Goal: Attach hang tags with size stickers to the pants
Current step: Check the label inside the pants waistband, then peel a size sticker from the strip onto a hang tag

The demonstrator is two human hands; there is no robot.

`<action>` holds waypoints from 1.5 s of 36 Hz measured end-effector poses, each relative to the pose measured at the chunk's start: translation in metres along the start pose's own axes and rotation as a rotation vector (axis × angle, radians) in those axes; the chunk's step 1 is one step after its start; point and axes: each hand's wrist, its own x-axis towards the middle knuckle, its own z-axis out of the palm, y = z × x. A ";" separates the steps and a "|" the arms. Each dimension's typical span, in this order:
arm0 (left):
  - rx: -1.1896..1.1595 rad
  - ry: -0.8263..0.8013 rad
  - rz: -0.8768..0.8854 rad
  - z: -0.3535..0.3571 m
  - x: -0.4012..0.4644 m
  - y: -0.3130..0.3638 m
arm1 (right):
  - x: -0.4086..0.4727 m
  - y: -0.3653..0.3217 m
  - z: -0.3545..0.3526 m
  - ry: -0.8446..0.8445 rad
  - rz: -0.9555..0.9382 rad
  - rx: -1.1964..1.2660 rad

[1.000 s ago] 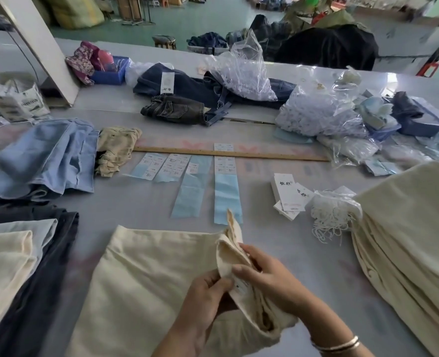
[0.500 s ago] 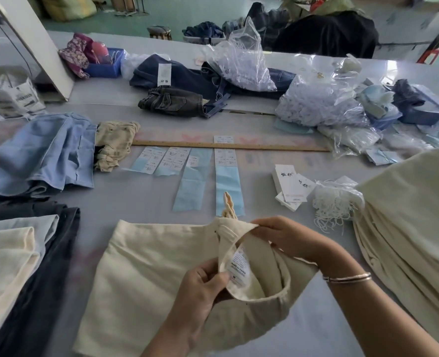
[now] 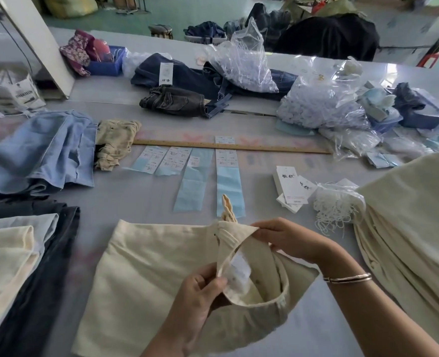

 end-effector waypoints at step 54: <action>1.785 0.140 0.152 -0.045 0.161 -0.106 | 0.095 0.126 -0.133 0.659 0.258 -1.126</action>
